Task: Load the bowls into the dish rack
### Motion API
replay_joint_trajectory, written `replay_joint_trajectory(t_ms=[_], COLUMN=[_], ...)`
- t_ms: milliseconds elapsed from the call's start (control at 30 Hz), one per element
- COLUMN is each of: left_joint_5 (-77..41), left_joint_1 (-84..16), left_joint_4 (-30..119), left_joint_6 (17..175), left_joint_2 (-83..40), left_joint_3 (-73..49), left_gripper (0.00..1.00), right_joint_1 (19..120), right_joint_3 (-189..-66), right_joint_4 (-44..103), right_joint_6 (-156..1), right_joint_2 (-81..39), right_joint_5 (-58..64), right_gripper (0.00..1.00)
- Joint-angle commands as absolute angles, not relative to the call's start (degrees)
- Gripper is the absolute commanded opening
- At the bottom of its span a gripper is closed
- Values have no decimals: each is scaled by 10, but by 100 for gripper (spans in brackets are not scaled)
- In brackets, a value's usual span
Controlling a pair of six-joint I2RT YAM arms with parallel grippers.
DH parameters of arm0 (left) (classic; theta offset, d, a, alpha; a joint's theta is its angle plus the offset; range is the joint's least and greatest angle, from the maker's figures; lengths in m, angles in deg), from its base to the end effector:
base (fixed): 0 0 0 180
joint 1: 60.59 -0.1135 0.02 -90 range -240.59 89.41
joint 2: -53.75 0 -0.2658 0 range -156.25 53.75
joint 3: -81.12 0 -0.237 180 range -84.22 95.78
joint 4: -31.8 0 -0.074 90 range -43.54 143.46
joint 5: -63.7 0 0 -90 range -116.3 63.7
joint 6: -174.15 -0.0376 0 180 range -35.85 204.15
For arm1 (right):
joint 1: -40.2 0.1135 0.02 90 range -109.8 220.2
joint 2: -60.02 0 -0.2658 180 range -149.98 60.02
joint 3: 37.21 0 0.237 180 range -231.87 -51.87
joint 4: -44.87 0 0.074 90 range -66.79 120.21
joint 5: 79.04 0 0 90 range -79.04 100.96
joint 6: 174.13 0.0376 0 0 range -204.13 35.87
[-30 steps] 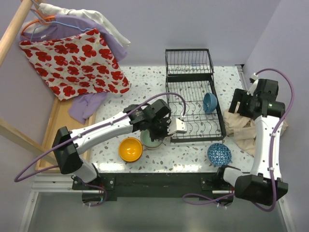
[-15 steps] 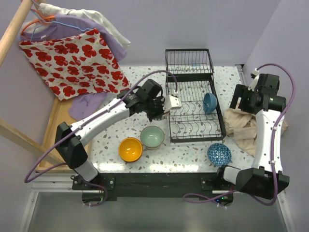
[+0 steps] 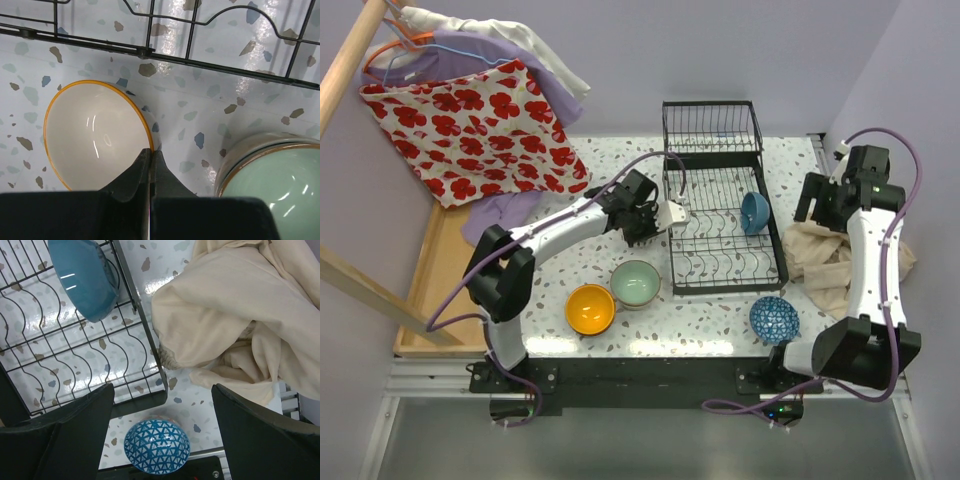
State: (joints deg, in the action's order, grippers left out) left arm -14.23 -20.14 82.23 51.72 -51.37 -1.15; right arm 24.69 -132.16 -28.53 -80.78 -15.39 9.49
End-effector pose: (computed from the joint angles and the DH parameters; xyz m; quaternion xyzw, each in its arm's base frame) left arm 0.2866 -0.2547 0.2459 0.5910 0.7514 -0.1200 0.2679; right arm 0.2336 -0.0638 0.3599 0.1518 0.9384 -0.0207 0.3097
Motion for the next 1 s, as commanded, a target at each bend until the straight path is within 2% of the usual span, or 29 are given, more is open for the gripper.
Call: replay_joint_trajectory(t_ms=[0,267,467,633,800,967], left_joint_5=[-158,-180,-208,-215,-213,-216], left_joint_1=[-216,-217,-217,-217,-217,-217], left_joint_4=[742,705,690,686,687,686], left_joint_6=[496,482,491,498,500,497], left_joint_2=[-524,-533,-539,-544,-549,-558], left_joint_3=[-27,-70,-85,-87,-88,-85], left_gripper=[0,1,17,18,13,14], right_joint_1=[244,244,245,245,245,244], right_joint_3=[-1354,-1338,-1340,-1339,-1333,-1325], right_joint_4=[-277,-270,-268,-268,-267,-267], right_joint_6=[-816,-814,-812,-811,-811,-811], right_joint_2=[-156,-161,-165,-168,-162,-157], right_joint_5=[108,108,107,106,106,106], right_gripper=[83,83,83,83,83,83])
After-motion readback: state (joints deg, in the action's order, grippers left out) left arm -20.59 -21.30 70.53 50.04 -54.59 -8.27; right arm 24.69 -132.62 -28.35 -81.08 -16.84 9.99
